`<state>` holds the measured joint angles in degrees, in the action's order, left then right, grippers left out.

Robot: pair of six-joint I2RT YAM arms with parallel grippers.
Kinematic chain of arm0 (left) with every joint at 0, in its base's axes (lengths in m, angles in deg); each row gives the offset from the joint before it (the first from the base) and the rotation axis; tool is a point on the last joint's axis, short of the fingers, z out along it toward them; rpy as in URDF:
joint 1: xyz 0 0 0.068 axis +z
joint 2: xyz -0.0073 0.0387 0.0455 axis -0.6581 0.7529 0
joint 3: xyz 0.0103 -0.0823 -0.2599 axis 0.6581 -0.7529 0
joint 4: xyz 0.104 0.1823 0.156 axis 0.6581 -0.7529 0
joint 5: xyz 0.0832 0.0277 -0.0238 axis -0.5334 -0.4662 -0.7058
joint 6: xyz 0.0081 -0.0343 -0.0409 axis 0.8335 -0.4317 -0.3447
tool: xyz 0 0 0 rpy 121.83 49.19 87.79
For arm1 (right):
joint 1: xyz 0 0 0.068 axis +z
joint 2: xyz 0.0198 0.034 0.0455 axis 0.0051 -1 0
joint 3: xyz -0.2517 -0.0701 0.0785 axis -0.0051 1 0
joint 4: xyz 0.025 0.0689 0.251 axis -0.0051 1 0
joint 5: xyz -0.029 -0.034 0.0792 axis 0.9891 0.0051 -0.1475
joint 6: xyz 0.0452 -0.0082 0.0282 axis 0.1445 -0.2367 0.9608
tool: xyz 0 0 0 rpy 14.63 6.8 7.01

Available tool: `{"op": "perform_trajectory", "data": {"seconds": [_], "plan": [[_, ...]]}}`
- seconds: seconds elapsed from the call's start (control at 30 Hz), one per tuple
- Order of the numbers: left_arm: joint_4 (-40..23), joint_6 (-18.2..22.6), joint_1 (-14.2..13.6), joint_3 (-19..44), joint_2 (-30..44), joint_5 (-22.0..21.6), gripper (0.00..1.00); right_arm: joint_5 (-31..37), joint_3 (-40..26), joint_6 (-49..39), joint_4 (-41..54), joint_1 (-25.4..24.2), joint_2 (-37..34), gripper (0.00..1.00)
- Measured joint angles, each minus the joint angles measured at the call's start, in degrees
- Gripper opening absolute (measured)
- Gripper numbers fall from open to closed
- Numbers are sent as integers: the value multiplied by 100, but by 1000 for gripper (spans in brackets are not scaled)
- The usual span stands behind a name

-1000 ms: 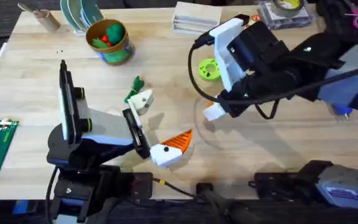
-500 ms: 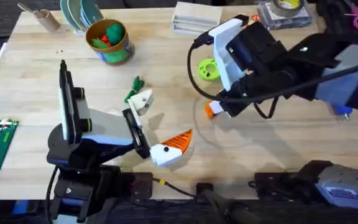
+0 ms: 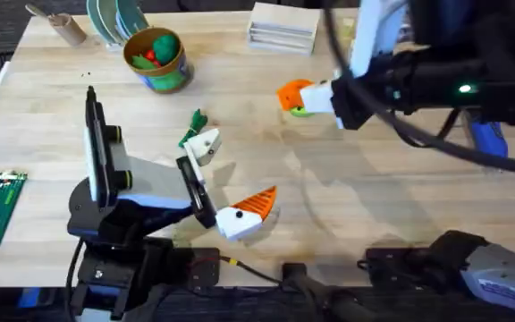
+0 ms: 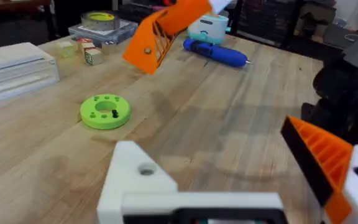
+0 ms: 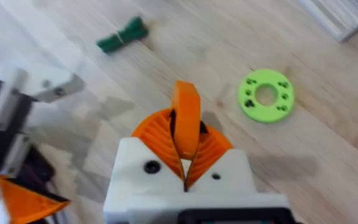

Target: Pick up the gripper from the table and insert it into the empty holder that is missing its gripper. Then pick up a screw, insert it into the mounting hole, and use the screwdriver to tighten it. Finally, clean up the table by picking up the vegetable and placing it into the bucket.

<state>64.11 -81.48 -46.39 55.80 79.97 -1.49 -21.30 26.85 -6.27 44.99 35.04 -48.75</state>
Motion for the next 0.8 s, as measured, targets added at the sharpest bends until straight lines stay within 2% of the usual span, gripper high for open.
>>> {"op": "perform_trajectory", "data": {"seconds": [0.13, 0.37, 0.53, 0.8], "plan": [[0, 0, 0, 0, 0, 0, 993, -676, -21, 263, -30, -1, -55, 9], [0, 0, 0, 0, 0, -4, 993, -2249, -20, 627, -236, -116, -1025, 9], [0, 0, 0, 0, -2, -4, 993, -3250, -20, 776, -559, -140, -1385, 9], [6, 3, 2, 0, -1, -76, 993, -4375, -20, 1005, -1042, -153, -1822, 9]]}}
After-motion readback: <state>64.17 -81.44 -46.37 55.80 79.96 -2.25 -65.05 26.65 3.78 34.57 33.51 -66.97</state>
